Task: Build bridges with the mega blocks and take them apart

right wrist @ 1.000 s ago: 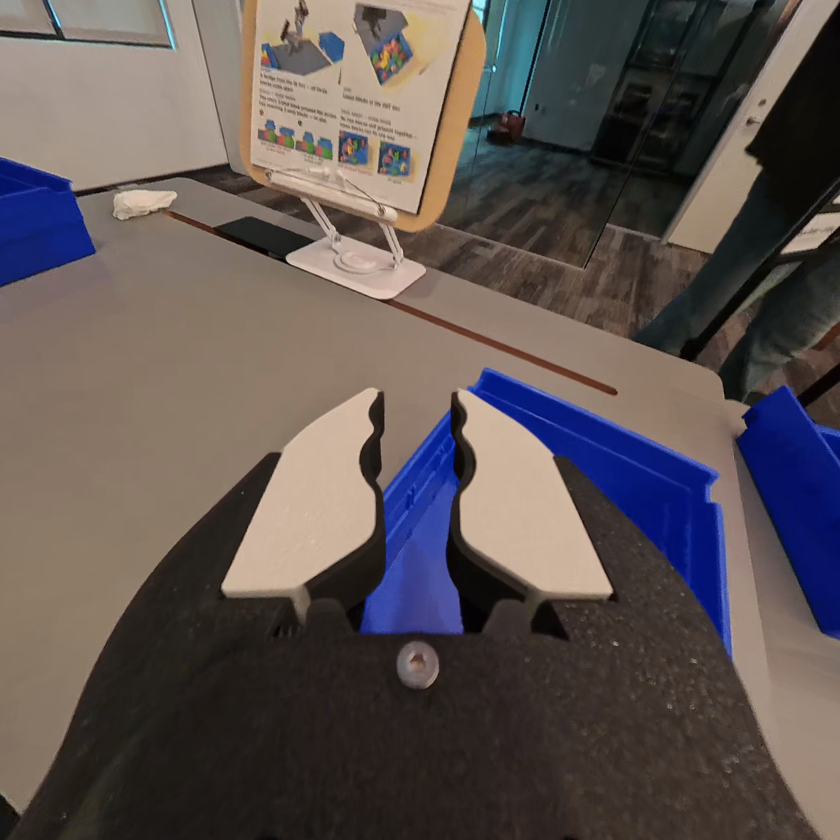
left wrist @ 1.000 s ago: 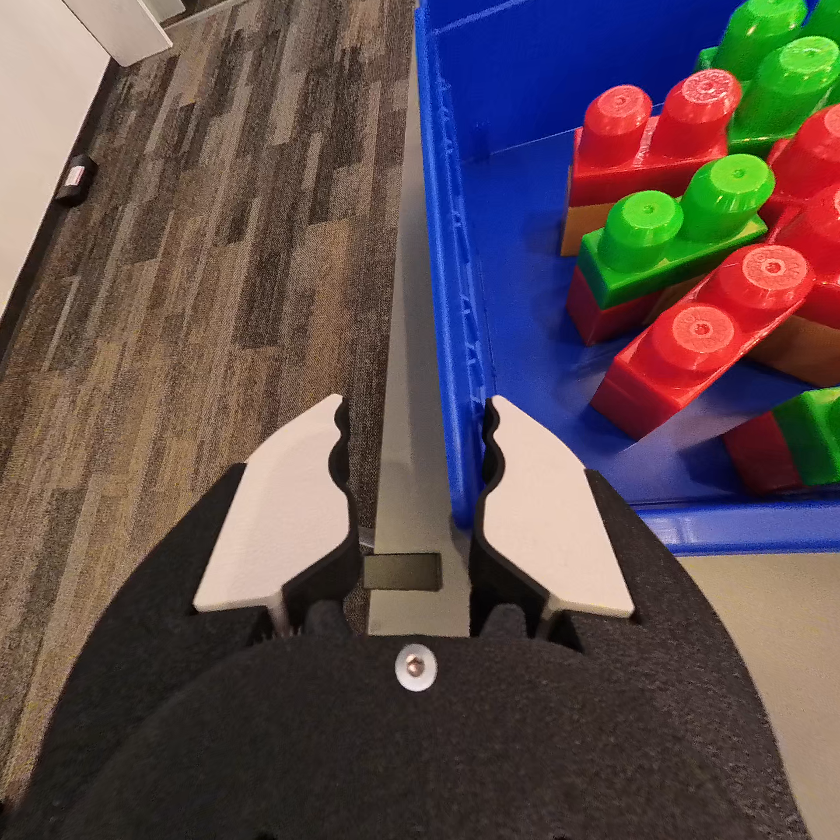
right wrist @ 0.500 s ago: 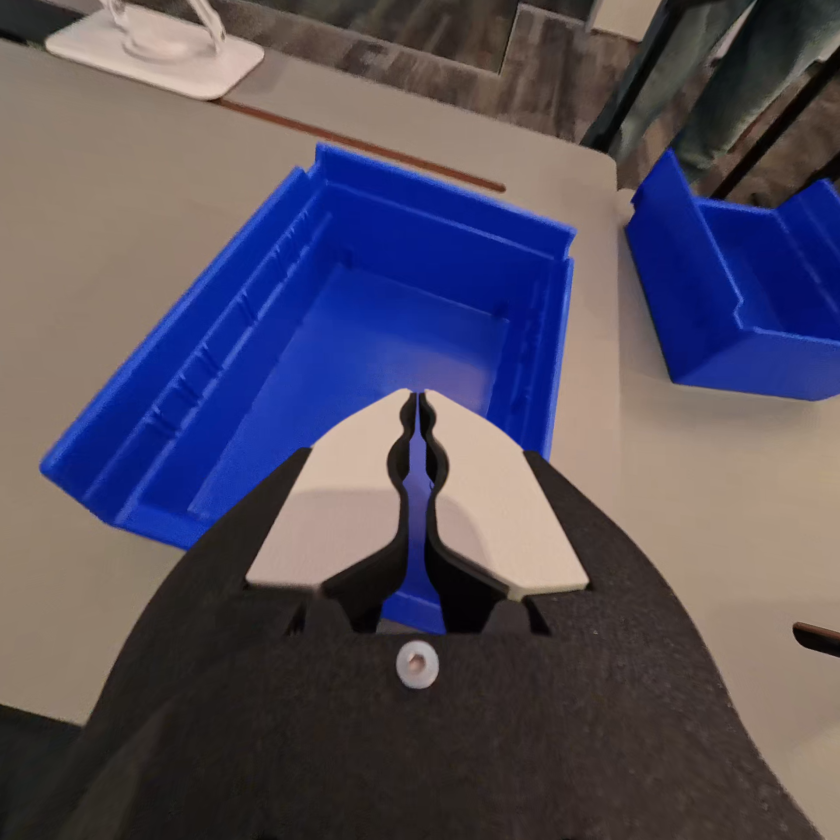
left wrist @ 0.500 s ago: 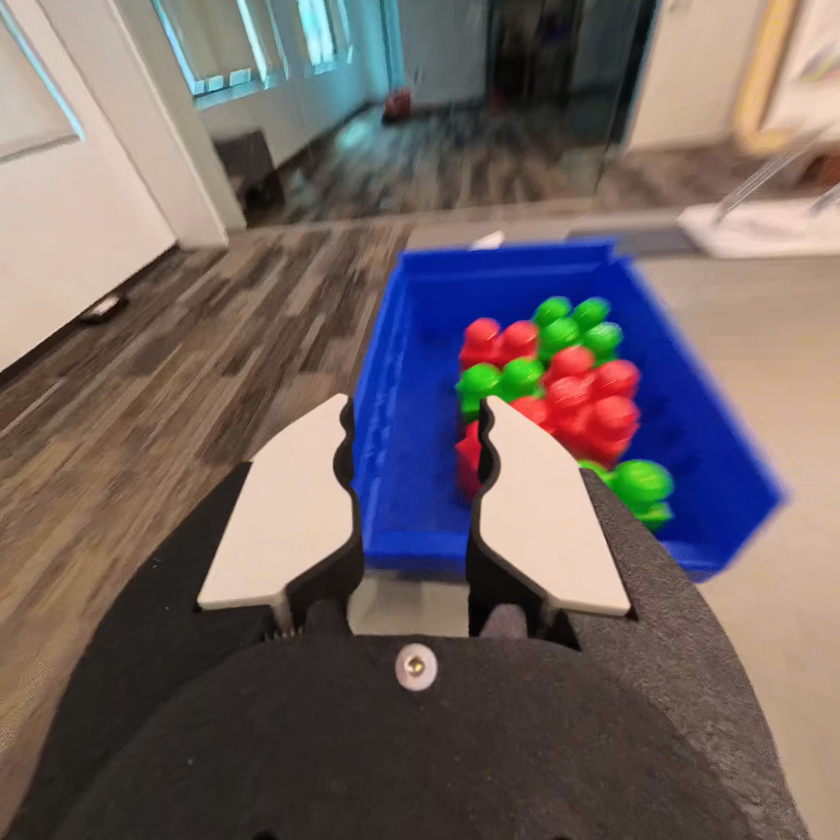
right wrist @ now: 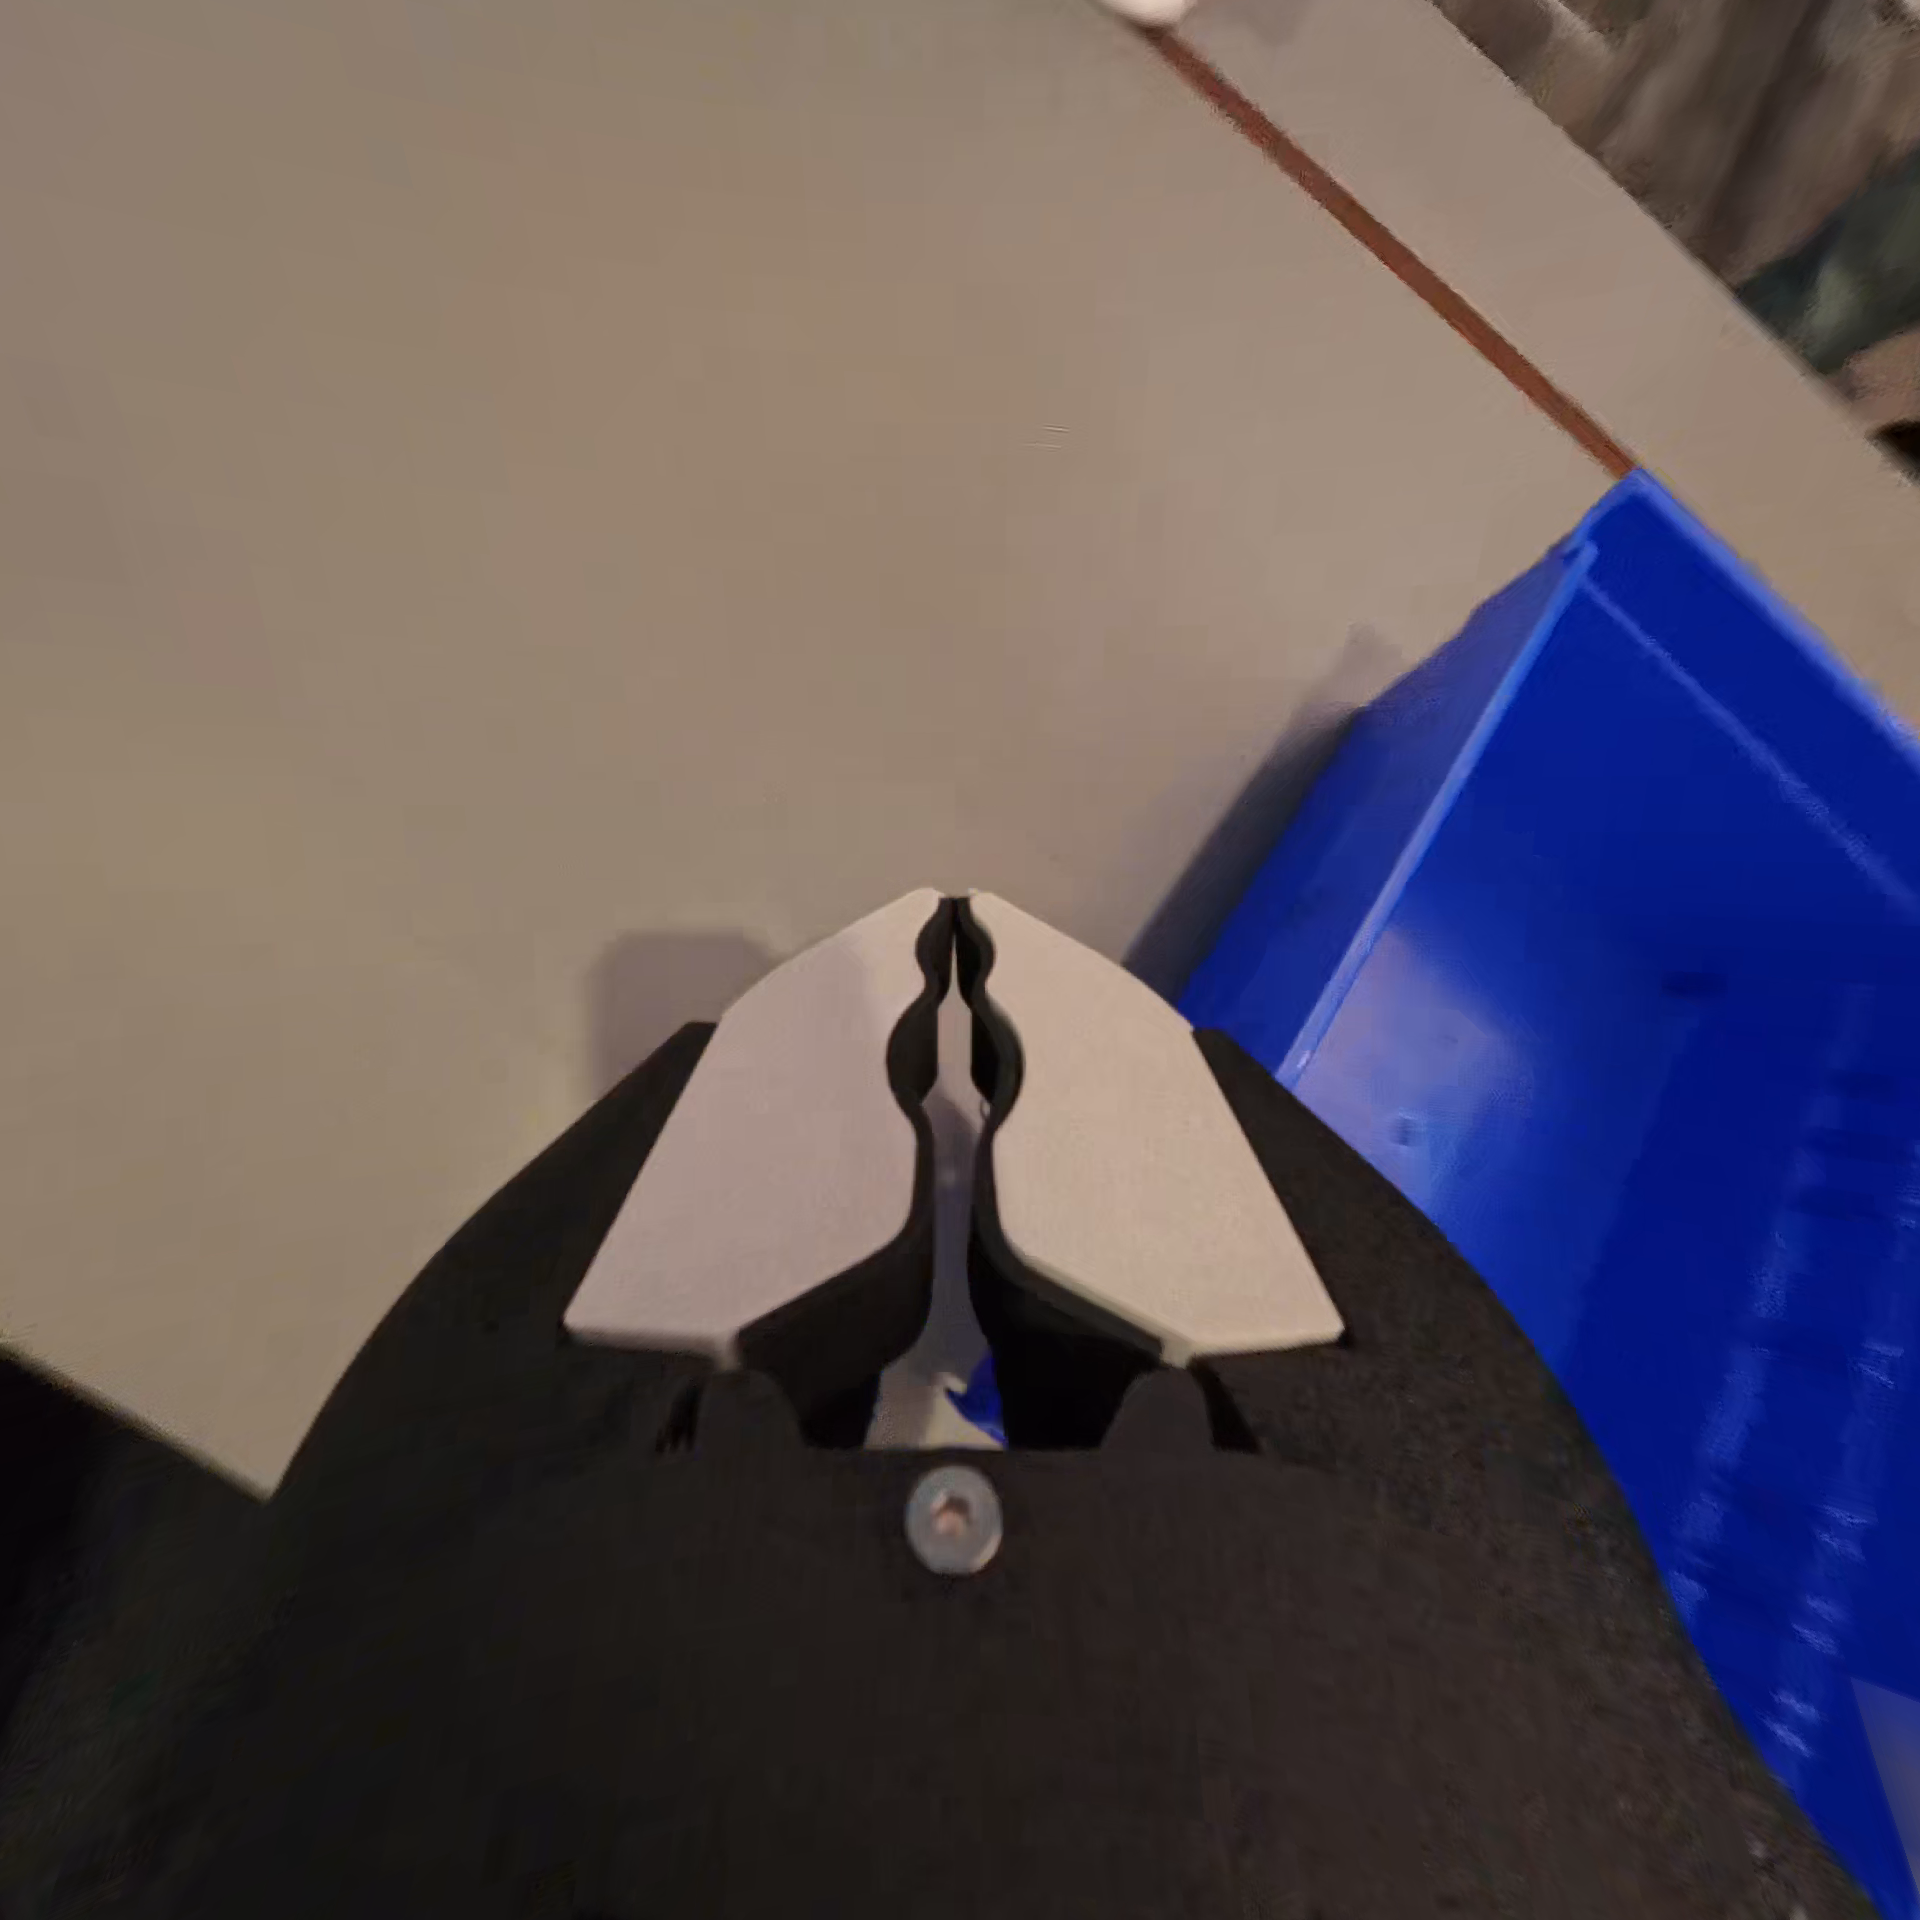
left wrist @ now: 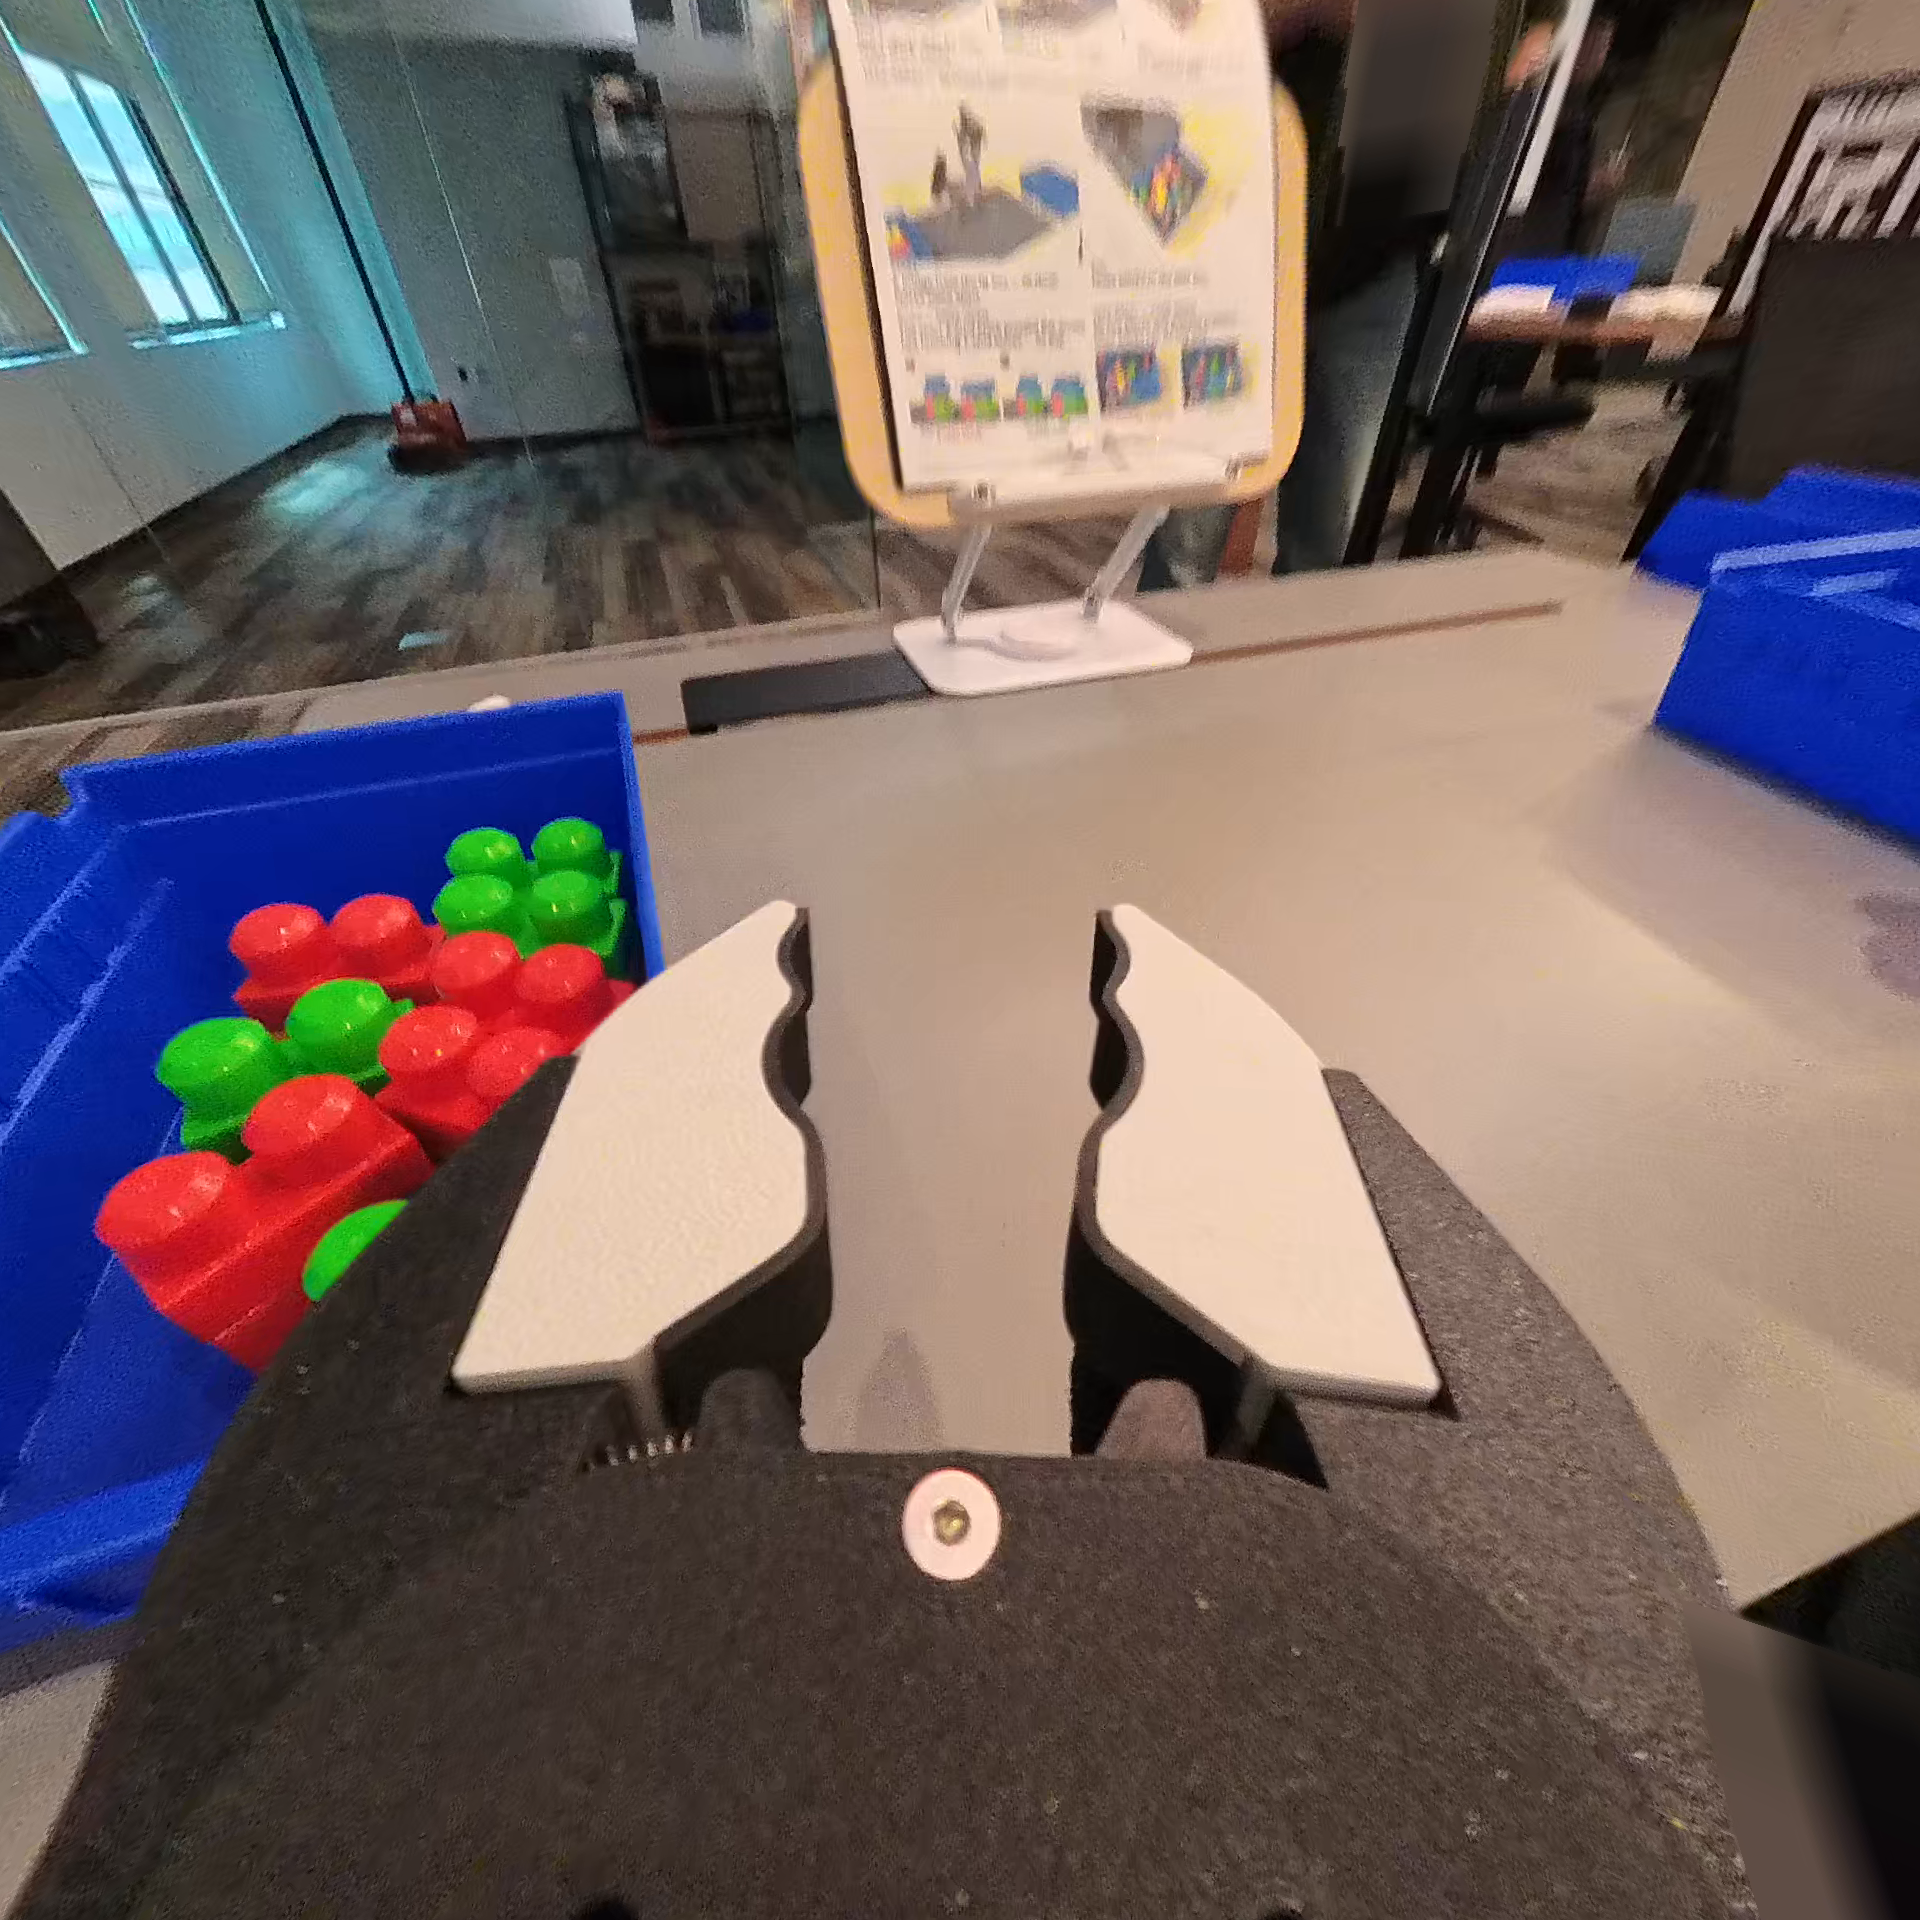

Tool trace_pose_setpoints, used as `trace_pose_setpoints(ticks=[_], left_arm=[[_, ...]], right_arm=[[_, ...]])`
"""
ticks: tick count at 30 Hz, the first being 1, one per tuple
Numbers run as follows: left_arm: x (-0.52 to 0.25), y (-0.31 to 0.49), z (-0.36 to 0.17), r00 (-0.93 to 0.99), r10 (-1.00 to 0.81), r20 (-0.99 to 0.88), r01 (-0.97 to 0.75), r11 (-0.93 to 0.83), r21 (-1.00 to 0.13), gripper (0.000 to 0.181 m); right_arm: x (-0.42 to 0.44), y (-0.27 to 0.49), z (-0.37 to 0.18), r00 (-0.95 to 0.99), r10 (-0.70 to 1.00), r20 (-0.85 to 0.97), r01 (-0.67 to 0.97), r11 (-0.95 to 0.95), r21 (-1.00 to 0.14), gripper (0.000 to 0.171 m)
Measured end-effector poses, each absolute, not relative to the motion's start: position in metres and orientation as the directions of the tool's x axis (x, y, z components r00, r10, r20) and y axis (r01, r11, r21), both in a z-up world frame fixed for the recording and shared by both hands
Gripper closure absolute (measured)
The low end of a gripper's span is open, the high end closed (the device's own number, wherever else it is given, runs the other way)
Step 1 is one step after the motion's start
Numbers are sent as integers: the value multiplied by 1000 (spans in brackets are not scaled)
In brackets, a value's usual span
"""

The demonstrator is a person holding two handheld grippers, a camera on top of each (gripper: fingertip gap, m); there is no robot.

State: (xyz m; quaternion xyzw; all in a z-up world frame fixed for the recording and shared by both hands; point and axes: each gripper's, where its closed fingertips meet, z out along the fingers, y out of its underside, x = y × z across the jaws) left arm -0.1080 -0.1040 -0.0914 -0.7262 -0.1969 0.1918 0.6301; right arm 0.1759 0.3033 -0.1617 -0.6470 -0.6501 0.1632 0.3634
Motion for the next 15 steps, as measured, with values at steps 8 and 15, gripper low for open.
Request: trace_pose_setpoints(ticks=[8, 15], left_arm=[[-123, -126, -103, 815, 579, -6, 102, -153, -983, 130], [-158, -178, -97, 745, 667, -17, 118, -157, -981, 131]], right_arm=[[189, 322, -202, 134, 922, 363, 841, 88, -534, 171], [169, 320, -185, 150, 951, 271, 779, 55, -625, 171]])
